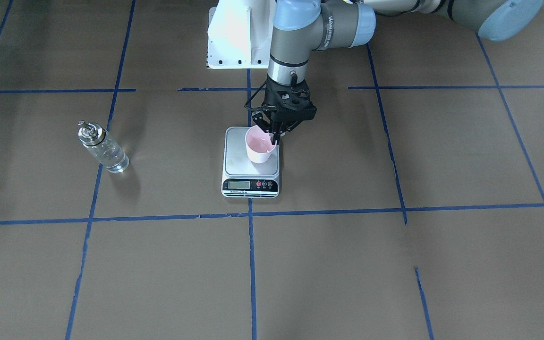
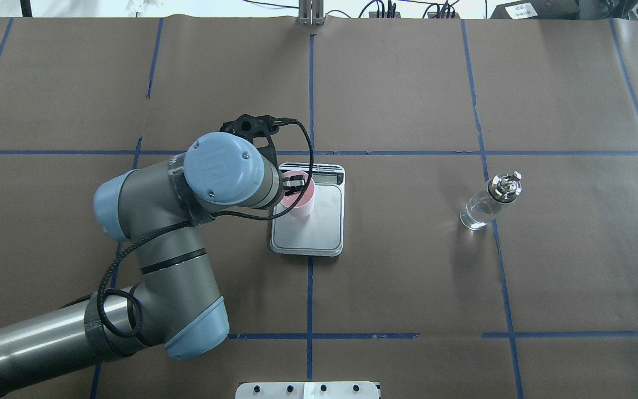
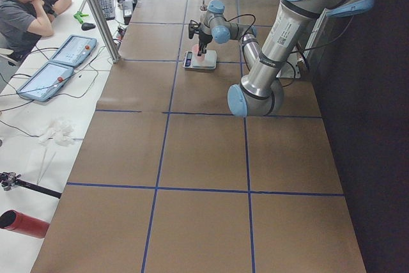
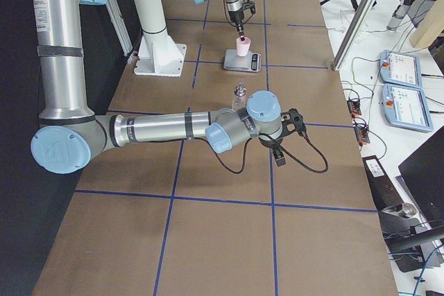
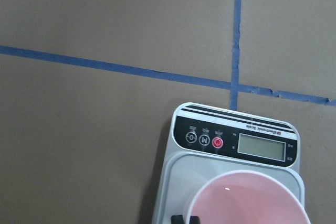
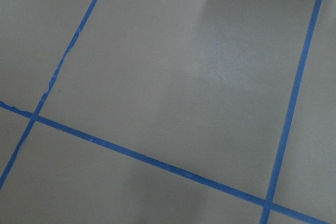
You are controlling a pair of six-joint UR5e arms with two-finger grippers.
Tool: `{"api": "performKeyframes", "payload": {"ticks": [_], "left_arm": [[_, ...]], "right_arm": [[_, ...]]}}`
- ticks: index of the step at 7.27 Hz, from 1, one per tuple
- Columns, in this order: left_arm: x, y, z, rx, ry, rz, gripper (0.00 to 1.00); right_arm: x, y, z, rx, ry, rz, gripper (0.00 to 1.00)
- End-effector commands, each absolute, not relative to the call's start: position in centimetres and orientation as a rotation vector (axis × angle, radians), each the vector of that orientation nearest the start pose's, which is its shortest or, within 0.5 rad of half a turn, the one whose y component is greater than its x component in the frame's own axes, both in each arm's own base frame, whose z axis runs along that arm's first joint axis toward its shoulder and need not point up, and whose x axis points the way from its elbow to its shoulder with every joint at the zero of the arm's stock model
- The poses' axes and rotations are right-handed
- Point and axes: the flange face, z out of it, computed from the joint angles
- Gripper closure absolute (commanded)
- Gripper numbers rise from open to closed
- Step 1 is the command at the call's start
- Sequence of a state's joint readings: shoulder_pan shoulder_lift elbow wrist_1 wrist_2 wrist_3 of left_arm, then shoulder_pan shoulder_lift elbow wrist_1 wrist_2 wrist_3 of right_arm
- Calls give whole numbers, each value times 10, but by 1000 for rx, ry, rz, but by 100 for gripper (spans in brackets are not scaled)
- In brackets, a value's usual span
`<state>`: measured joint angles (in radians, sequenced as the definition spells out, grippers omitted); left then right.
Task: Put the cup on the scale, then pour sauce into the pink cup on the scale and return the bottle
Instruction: 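Carry the pink cup with the left gripper onto the scale, then release the cup on the scale and withdraw the left gripper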
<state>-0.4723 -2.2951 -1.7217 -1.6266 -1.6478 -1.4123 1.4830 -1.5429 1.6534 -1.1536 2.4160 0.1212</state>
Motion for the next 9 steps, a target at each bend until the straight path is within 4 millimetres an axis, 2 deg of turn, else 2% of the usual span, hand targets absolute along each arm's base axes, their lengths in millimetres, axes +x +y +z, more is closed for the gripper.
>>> {"api": "performKeyframes", "payload": {"ticks": [1,3,4,5,6,7,8,9], "left_arm": [[553,-419,157,212,899,-260,84],[552,-419,161,213,894,-260,20],[550,-418,158,222,901,-253,0],[541,-415,152,233,917,-243,0],[519,-407,151,278,924,-163,0],[476,-392,161,328,907,-78,0],[422,-392,166,392,876,-17,0],[384,-393,177,436,854,43,0]], "right_arm": [[13,-524,551,407,-872,-192,0],[13,-524,551,407,-872,-192,0],[13,-524,551,407,-872,-192,0],[12,-524,551,406,-872,-193,0],[12,-524,550,408,-872,-194,0],[12,-525,538,428,-873,-200,0],[8,-523,512,448,-887,-177,0],[-7,-517,478,448,-922,-133,0]]}}
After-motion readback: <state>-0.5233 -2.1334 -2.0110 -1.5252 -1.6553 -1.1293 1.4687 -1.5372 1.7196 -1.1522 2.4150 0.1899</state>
